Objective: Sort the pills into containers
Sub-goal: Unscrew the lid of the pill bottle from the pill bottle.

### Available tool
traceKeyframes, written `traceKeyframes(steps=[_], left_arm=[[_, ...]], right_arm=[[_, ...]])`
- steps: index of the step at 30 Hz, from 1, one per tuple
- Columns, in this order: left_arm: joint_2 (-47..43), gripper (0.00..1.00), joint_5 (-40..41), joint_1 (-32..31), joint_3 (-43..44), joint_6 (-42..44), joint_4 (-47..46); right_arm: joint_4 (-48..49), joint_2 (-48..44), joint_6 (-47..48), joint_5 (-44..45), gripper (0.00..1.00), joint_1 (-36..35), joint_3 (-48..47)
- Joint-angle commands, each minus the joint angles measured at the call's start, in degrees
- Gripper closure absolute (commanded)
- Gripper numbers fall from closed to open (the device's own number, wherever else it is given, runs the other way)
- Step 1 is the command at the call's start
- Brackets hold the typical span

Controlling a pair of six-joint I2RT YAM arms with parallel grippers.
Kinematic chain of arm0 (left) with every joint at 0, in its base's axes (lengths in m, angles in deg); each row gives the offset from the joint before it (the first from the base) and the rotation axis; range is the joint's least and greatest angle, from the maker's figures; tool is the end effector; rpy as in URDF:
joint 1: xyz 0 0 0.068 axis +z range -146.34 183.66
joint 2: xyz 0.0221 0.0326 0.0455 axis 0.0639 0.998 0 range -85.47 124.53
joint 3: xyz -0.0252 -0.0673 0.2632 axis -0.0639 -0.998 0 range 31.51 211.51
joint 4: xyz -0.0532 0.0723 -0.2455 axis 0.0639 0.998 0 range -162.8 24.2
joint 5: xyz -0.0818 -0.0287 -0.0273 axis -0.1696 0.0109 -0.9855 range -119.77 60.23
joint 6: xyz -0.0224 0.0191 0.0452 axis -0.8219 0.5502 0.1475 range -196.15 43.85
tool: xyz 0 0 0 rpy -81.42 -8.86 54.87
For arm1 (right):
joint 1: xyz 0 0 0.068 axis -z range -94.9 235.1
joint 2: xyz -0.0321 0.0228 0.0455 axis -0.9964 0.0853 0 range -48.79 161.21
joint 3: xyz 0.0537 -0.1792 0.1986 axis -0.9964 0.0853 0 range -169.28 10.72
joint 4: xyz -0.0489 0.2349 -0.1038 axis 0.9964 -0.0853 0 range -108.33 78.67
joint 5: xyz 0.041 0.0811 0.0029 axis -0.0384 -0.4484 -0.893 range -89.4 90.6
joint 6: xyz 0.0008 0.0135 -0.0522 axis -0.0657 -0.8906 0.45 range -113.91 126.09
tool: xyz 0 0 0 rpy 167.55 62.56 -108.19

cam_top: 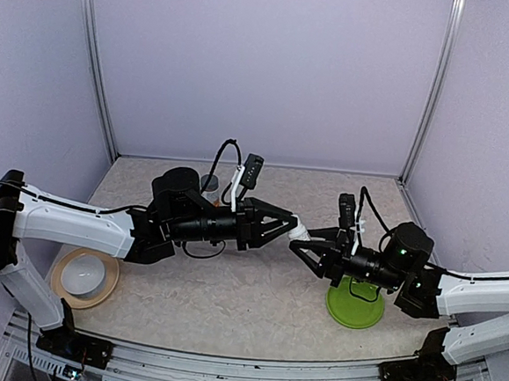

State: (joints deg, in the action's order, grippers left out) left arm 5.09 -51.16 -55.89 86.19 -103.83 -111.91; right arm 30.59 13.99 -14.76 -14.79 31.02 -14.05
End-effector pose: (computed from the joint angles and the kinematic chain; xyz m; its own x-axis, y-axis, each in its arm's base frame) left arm 0.1728 -0.3196 0.2885 -0.4334 -0.1164 -0.8937 0.8875 0.1174 -0.4457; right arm 0.1315 0.1976 0.2521 -0.2958 0.1765 -0.9388 -0.8891 0.3085 0.3381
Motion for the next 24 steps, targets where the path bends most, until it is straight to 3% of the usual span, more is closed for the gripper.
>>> traceKeyframes(steps=[1,9,24], left_arm=[[-0.26,0.68,-0.79,0.05,0.23,-0.18,-1.07],[-0.43,0.78,0.29,0.38,-0.11,-1.46,-1.66],[-4.05,0.79,9.52,0.57,-2.28,-6.02,-0.39]], right_arm=[[0.00,0.15,0.21,0.17,0.92,-0.25,0.55],[-0.03,0.32,0.52,-0.34,0.92,-0.28,0.59],[-0.17,1.29,4.03,0.76,0.92,-0.29,1.10]])
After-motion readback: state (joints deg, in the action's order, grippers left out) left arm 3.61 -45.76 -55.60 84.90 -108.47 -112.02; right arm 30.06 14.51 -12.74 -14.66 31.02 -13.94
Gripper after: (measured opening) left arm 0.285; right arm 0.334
